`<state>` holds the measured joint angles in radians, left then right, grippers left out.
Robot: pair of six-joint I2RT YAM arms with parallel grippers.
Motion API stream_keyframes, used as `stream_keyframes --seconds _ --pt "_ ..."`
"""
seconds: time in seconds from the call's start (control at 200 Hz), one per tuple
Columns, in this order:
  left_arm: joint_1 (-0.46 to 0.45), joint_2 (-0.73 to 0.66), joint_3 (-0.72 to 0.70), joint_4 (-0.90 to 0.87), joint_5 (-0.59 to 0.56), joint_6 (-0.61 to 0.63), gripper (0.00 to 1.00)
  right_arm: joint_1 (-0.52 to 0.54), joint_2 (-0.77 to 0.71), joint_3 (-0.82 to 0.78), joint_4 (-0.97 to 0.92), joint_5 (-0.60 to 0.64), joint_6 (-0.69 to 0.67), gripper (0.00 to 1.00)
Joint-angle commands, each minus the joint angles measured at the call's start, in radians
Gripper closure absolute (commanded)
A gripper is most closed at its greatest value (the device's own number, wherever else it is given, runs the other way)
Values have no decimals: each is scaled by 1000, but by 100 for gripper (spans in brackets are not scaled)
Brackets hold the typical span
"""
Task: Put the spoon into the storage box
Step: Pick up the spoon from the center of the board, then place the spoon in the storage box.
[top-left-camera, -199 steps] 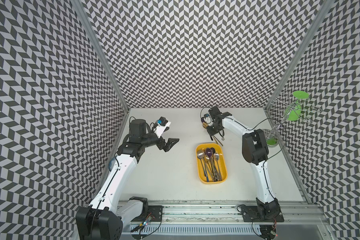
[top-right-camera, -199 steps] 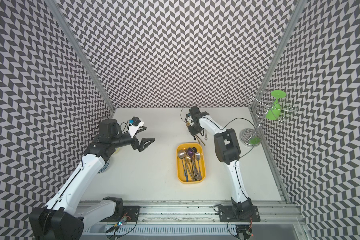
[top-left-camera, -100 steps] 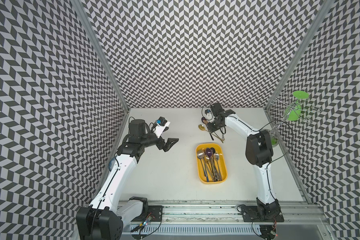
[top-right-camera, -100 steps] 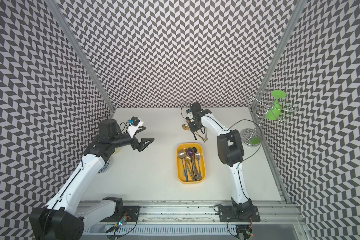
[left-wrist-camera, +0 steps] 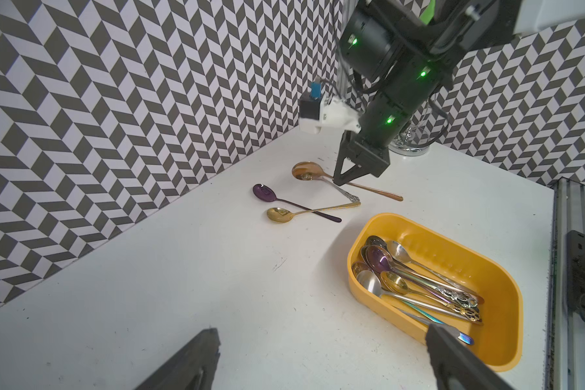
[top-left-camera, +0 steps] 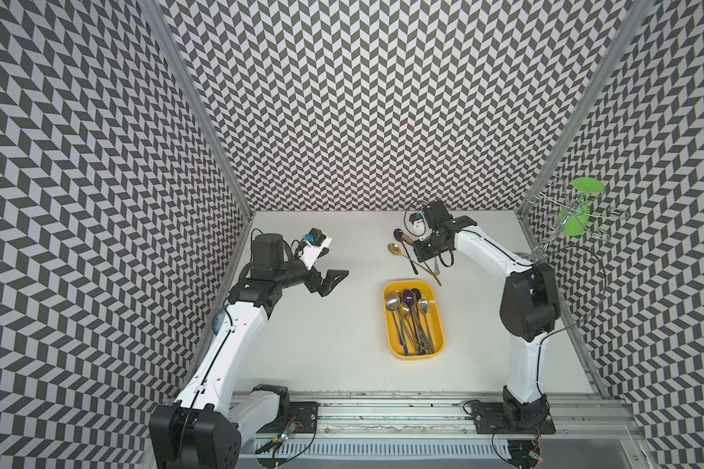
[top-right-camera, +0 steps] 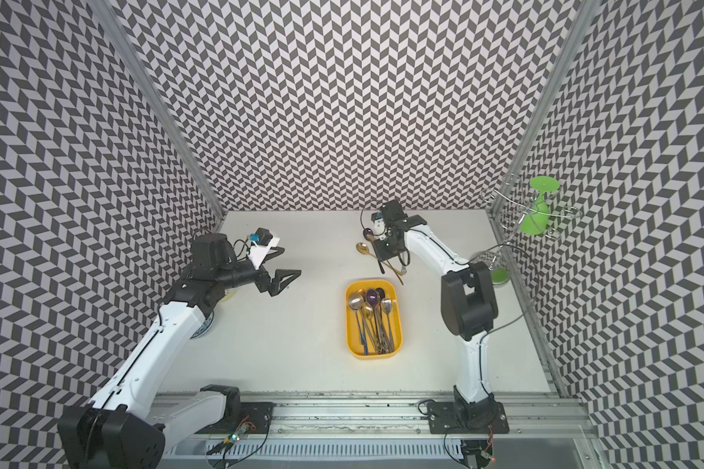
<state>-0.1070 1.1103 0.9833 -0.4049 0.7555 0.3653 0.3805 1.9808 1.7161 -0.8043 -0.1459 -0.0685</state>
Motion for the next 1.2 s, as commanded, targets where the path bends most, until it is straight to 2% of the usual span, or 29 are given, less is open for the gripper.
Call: stream_keyframes --seconds 0.0,0.31,0.621,0.766,1.082,1.197 --pt "9 -20 9 5 32 0 1 -6 -113 -91 84 -108 83 100" --pt "9 -13 -8 14 64 12 1 -3 -342 -388 254 -270 272 100" --pt "6 -2 -6 -46 102 89 1 1 -562 -697 450 -341 461 100" --pt "6 -5 -18 -34 137 95 1 16 -605 -809 536 -383 519 100" --pt "6 4 -6 -55 142 105 1 85 -609 -924 587 -353 567 100" --pt "7 1 -8 -56 144 108 1 104 -618 -984 661 -351 607 100"
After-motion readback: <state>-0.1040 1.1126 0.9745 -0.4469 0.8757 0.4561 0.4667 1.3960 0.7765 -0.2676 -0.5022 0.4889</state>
